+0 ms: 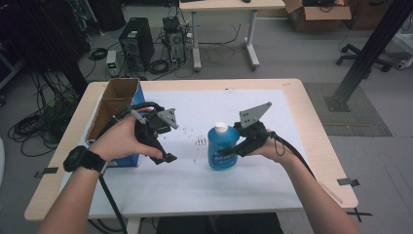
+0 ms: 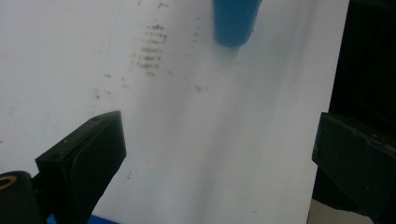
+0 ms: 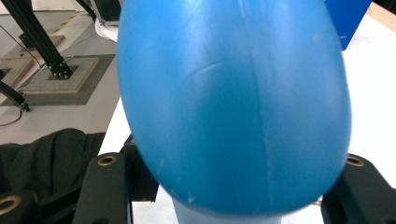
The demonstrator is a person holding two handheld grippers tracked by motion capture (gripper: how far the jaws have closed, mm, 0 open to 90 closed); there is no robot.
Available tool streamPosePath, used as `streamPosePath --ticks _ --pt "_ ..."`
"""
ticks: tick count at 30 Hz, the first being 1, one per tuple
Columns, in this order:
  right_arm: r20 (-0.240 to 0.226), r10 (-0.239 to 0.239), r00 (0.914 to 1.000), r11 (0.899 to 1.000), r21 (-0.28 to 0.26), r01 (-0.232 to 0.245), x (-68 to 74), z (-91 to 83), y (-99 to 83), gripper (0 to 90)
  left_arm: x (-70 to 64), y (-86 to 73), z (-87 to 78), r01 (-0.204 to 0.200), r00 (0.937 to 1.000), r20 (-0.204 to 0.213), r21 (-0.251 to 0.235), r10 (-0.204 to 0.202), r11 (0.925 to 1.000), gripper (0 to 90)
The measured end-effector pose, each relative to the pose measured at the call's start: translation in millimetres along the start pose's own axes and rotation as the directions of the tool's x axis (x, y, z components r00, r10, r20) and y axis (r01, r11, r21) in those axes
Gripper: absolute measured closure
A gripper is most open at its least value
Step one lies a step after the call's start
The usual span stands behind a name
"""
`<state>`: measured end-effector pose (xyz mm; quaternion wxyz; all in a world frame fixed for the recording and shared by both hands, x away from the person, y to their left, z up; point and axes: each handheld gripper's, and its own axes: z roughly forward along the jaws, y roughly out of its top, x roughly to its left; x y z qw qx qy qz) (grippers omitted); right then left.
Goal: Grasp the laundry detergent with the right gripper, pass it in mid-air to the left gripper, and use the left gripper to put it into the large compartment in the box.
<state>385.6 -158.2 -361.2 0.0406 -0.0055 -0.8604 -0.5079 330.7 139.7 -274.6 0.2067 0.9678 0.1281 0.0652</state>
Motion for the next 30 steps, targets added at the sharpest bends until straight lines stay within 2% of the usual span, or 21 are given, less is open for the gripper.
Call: streamPosePath --ticks 5,6,7,15,23,30 --pt "-0.004 0.006 1.0000 1.000 0.000 -0.006 -0.2 -6.3 13.2 40.9 -0.7 16.9 -23.8 -0.019 0.9997 -0.015 -0.014 0.019 0.9997 3.3" --pt "-0.004 0.006 1.0000 1.000 0.000 -0.006 -0.2 -6.3 13.2 40.9 -0.7 16.9 -23.8 -0.019 0.9997 -0.015 -0.014 0.019 0.9997 3.3" --pt "-0.009 -0.004 1.0000 1.000 0.002 0.004 0.3 -7.4 20.2 40.9 -0.5 23.2 -31.6 -0.022 0.9996 -0.018 -0.017 0.022 0.9996 3.2" --pt "-0.013 -0.029 0.9995 0.999 0.024 0.030 2.9 -5.5 44.8 41.0 -3.0 48.7 -57.6 -0.062 0.9974 -0.037 -0.018 0.062 0.9979 3.2" --pt "-0.034 -0.047 0.9983 0.998 0.049 0.049 9.0 1.8 67.4 41.1 -4.3 72.9 -71.0 -0.082 0.9956 -0.046 -0.009 0.081 0.9966 3.2" --pt "-0.058 -0.069 0.9959 0.996 0.055 0.072 16.2 12.6 83.5 41.1 -9.3 86.0 -69.3 -0.111 0.9934 -0.029 0.013 0.111 0.9938 3.5"
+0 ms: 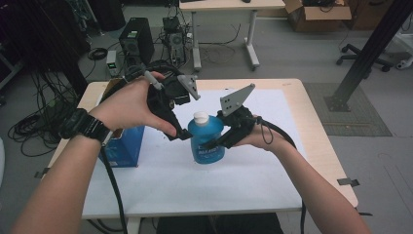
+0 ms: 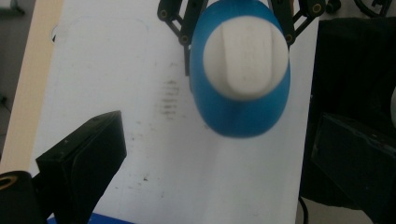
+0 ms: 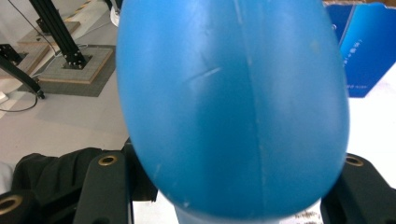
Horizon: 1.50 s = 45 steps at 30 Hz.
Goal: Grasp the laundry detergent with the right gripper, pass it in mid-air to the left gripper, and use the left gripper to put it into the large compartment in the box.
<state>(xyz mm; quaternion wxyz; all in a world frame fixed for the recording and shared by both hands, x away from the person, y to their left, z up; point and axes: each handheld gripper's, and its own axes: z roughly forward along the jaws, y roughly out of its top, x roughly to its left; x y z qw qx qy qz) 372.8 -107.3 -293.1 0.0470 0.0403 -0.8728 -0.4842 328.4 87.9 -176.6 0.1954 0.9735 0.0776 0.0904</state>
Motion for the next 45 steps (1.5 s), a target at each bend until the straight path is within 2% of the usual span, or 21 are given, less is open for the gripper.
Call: streamPosePath --ticks 11,18,27,45 --pt "-0.006 -0.017 0.9998 1.000 0.011 0.018 1.8 8.2 8.4 41.4 -4.6 16.0 10.5 -0.018 0.9998 0.005 0.036 0.018 0.9992 4.6" --pt "-0.008 -0.020 0.9998 1.000 0.009 0.020 3.2 8.7 8.9 41.4 -5.8 20.7 20.5 -0.029 0.9994 0.018 0.058 0.028 0.9979 4.8" --pt "-0.009 -0.023 0.9997 1.000 0.011 0.023 4.1 5.9 9.0 41.5 -6.2 23.3 30.2 -0.026 0.9996 0.016 0.087 0.025 0.9959 7.8" --pt "-0.002 -0.025 0.9997 1.000 0.013 0.025 6.0 6.1 8.8 41.5 -9.6 28.5 33.6 -0.050 0.9984 0.031 0.104 0.047 0.9933 18.1"
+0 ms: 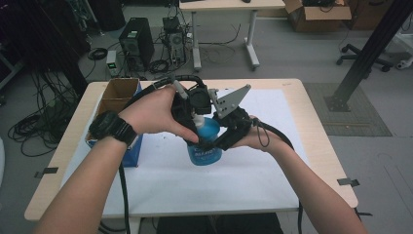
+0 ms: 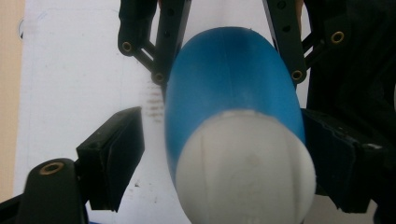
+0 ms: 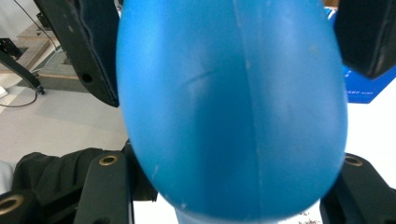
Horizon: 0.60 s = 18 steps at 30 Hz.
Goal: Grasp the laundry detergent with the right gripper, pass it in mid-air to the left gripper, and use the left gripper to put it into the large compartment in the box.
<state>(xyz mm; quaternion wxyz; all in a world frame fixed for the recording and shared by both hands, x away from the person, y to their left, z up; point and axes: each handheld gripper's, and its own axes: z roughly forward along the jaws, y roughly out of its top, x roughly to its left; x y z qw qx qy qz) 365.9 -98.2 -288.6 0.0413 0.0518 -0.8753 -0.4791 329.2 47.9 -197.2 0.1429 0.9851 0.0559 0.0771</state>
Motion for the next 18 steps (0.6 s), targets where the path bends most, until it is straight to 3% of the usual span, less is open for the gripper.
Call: streamPosePath --ticks 18 --pt "0.002 0.004 1.0000 1.000 0.004 -0.004 0.7 0.2 -0.6 41.5 -1.3 0.3 0.1 0.001 0.9999 0.014 0.009 -0.001 1.0000 28.1"
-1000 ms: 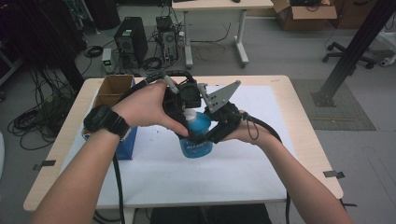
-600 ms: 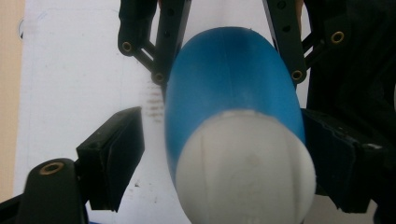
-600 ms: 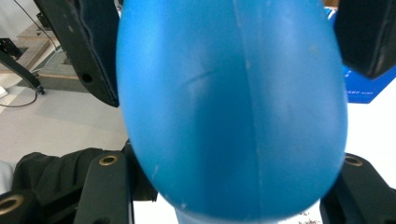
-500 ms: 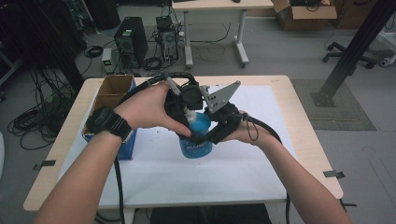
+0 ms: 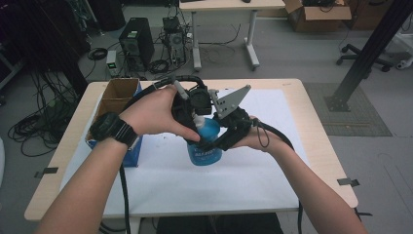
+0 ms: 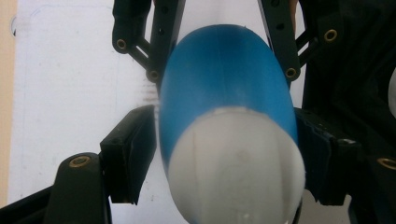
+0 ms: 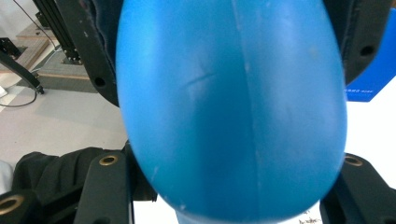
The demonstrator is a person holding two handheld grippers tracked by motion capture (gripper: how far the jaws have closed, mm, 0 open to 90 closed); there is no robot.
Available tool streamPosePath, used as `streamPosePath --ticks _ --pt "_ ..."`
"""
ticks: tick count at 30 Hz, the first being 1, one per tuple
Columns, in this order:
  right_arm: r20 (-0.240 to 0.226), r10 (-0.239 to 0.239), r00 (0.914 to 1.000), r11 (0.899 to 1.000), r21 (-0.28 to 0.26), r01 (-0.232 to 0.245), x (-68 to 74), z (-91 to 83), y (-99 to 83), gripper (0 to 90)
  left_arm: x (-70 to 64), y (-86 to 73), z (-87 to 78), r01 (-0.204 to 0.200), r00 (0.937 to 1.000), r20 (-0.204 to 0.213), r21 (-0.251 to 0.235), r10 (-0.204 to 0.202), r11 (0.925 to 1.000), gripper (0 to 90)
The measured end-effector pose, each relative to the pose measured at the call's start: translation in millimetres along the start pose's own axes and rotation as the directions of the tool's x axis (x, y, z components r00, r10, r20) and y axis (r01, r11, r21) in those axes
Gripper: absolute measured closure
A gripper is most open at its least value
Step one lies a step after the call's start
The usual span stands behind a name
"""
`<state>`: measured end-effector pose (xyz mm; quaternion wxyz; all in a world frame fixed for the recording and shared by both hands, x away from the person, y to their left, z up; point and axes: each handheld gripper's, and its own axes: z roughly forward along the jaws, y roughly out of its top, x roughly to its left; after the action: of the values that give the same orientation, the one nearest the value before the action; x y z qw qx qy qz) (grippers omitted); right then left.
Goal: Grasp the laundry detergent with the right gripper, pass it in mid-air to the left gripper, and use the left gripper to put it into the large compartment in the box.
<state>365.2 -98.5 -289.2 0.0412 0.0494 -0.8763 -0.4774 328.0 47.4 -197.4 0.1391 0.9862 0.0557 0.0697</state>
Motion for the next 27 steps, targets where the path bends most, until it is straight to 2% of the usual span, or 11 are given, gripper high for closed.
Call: streamPosePath --ticks 13,20,27 --pt "0.001 0.002 1.0000 1.000 0.007 -0.002 -1.2 1.2 -0.4 41.6 0.0 1.4 1.0 0.000 1.0000 -0.001 0.013 0.000 0.9999 36.6" --pt "0.004 0.004 1.0000 1.000 0.009 -0.004 -1.3 0.9 -0.4 41.6 0.0 2.1 0.8 -0.002 1.0000 -0.002 0.016 0.002 0.9999 37.0" --pt "-0.006 0.018 0.9998 1.000 0.004 -0.018 -2.5 -0.3 0.0 41.3 1.0 3.4 -0.9 0.015 0.9999 0.001 0.015 -0.015 0.9998 37.6"
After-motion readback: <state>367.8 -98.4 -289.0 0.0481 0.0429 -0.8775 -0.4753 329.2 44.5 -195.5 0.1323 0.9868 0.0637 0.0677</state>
